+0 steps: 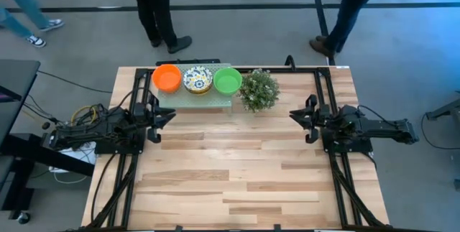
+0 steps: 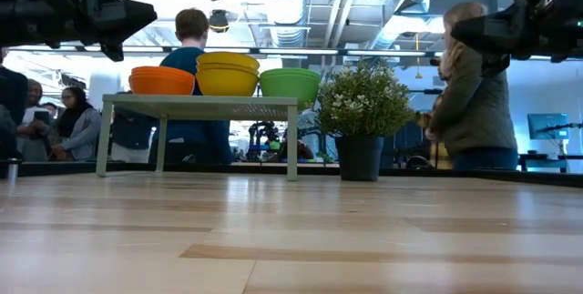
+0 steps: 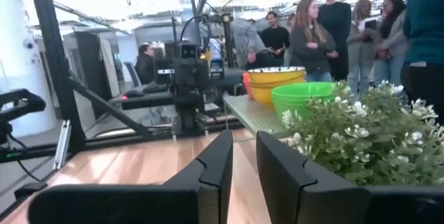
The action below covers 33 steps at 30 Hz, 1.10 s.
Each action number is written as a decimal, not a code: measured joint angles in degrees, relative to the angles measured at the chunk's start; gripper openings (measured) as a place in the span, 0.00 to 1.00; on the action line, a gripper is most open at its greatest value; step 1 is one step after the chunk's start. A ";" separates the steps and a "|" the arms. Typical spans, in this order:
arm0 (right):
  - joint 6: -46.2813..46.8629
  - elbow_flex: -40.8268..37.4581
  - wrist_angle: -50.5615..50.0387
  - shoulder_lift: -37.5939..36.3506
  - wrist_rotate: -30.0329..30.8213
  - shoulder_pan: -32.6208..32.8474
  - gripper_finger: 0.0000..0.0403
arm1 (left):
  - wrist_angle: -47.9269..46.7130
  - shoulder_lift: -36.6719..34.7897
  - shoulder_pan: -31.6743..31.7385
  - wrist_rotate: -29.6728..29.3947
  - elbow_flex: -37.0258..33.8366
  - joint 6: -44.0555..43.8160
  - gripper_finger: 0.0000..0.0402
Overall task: Pick & Place Mini bowls
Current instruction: Return to Home Position
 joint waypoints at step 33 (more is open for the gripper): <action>0.04 -0.09 -2.66 0.00 0.04 0.02 0.15 | -4.91 7.61 0.00 1.64 0.02 -1.25 0.19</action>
